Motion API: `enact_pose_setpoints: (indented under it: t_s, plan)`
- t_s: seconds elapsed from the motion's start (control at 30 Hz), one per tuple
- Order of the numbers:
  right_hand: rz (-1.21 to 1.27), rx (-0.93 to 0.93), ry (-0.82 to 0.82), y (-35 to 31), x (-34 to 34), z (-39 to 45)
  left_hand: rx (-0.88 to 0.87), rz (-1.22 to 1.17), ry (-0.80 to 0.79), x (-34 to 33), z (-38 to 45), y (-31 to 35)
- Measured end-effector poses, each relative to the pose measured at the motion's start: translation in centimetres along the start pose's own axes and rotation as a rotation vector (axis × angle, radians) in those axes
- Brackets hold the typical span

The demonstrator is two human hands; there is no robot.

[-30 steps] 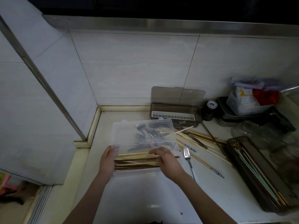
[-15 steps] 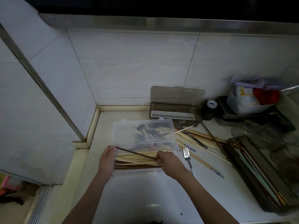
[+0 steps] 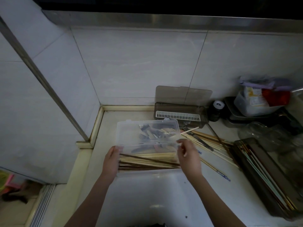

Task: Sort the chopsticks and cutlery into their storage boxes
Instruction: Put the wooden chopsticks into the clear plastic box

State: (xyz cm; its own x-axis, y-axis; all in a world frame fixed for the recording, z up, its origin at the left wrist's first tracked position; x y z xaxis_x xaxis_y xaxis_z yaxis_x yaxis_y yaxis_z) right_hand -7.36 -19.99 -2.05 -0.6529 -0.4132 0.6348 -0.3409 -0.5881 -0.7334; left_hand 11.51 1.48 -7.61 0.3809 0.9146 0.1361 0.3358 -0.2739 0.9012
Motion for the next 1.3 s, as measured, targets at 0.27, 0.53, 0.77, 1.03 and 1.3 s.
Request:
enact_pose_setpoints:
  t_s: [0.27, 0.53, 0.77, 1.03, 1.3]
  plan:
    - [-0.368, -0.446, -0.084, 10.2, 3.0, -0.9, -0.005, 0.008, 0.002, 0.0, -0.2, 0.2]
    - [-0.603, -0.431, -0.382, 11.1, 2.2, -0.9, -0.009, 0.026, 0.01, -0.1, -0.1, 0.2]
    - [-0.513, -0.424, -0.189, 10.5, 3.3, -0.7, -0.004, 0.057, 0.009, 0.1, 0.6, -0.6]
    - [-0.216, -0.254, 0.015, 5.4, 3.6, 0.5, -0.001, 0.061, 0.013, 0.0, 0.8, -0.4]
    - [0.151, 0.187, -0.21, -7.1, -1.3, 2.1, 0.003, 0.018, -0.013, 0.0, 0.7, -0.3]
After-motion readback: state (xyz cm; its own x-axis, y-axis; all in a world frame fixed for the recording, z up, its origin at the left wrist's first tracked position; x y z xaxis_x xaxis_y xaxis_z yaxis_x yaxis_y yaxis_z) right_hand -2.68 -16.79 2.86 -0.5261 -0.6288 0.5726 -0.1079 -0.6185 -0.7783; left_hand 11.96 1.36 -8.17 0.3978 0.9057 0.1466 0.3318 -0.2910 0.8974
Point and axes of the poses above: each hand's wrist, its own z-axis towards the middle knuckle, its own x-axis out of the back of the hand, y = z × x, the point moved 4 cm from there along z, towards the middle knuckle, and after that the axes turned 8 degrees about x, right-handed, at the moved point
